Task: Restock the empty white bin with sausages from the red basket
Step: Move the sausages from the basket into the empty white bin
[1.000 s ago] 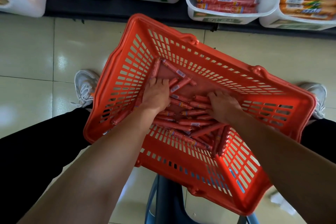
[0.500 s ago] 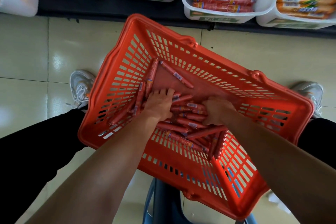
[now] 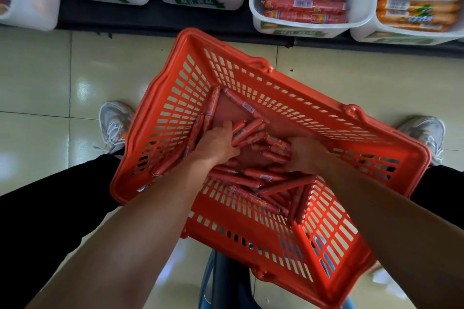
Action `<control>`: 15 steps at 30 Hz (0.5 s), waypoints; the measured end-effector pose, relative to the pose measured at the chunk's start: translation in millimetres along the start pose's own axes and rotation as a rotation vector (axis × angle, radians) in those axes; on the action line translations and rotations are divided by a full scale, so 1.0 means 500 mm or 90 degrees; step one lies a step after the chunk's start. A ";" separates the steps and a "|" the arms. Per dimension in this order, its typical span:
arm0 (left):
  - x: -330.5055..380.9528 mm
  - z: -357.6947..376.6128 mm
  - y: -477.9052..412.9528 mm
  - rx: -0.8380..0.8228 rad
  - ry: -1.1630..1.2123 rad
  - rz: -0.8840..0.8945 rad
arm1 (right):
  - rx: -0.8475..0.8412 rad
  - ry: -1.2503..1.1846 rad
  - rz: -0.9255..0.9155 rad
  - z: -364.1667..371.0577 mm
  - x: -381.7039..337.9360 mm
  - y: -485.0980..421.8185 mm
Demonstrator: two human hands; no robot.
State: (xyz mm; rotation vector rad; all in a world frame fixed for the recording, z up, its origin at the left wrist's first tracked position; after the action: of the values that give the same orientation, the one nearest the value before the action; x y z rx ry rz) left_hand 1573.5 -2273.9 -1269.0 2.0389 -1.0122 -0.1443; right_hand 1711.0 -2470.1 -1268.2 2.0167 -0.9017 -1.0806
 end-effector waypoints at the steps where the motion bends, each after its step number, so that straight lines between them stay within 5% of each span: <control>1: -0.003 -0.008 0.004 0.006 0.033 -0.007 | 0.017 -0.076 -0.003 -0.008 -0.002 0.006; 9: -0.020 -0.055 0.061 0.054 0.291 -0.063 | 0.087 -0.369 0.011 -0.028 -0.028 0.049; 15: -0.008 -0.110 0.152 0.073 0.334 -0.042 | 0.077 -0.373 0.024 -0.043 -0.062 0.129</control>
State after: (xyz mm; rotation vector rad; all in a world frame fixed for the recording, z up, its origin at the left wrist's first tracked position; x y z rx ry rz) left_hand 1548.0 -2261.2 -1179.5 2.0559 -0.6346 0.4045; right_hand 1700.4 -2474.5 -1194.3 1.7845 -1.3155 -1.6714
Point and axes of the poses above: each hand's wrist, its own y-axis away from the middle knuckle, its own z-axis out of the palm, x = y × z, the point moved 3 cm from there along -y, towards the middle knuckle, and after that the axes turned 5 degrees about -y, right-handed, at the moved point
